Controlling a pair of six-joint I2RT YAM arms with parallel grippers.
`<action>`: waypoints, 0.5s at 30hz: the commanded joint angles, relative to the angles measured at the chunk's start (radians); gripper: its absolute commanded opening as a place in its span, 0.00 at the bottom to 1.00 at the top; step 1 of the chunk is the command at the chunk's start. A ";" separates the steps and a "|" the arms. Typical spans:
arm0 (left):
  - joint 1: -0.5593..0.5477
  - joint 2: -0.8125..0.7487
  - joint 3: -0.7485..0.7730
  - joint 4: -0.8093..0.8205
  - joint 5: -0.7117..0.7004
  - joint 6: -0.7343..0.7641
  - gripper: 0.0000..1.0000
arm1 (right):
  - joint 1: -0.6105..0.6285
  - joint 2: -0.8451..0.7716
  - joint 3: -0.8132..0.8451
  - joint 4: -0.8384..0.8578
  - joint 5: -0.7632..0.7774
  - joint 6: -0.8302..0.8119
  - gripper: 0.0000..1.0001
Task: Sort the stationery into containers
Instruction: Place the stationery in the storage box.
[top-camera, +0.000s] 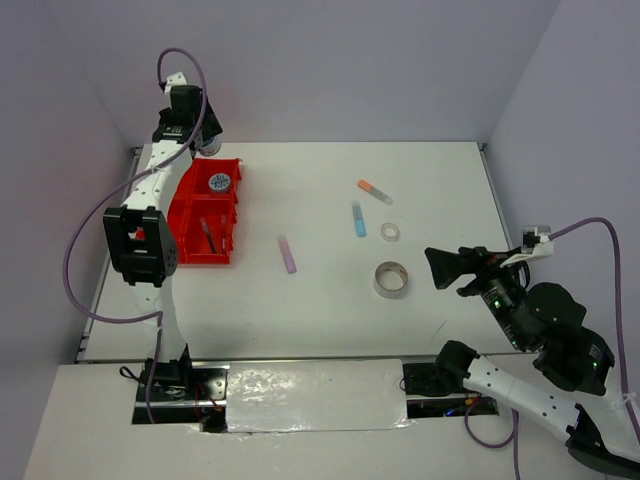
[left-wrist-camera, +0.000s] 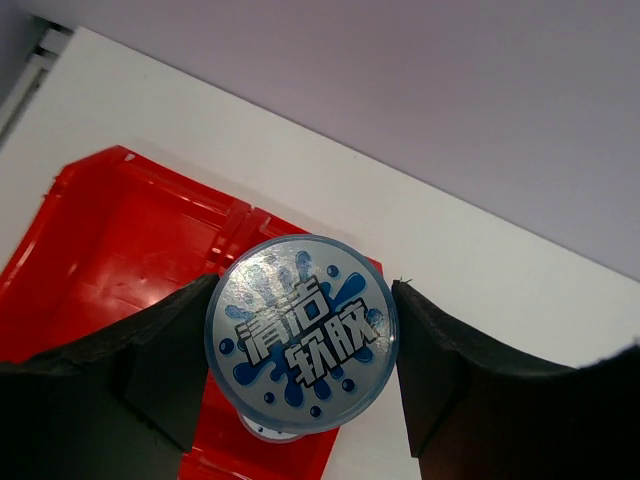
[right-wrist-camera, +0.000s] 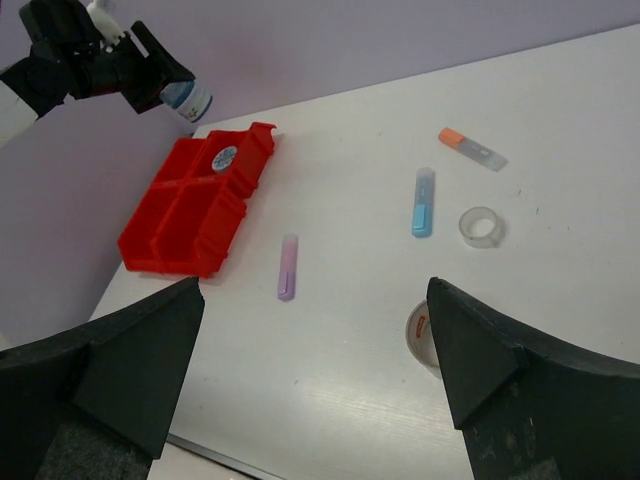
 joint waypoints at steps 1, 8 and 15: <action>-0.034 -0.011 0.026 0.079 0.129 -0.002 0.00 | -0.002 0.027 0.004 0.050 -0.013 -0.044 1.00; -0.010 0.041 0.011 0.083 0.128 0.015 0.00 | -0.002 0.047 -0.011 0.066 -0.030 -0.057 1.00; -0.004 0.083 0.014 0.078 0.057 0.012 0.00 | 0.000 0.050 -0.022 0.067 -0.045 -0.056 1.00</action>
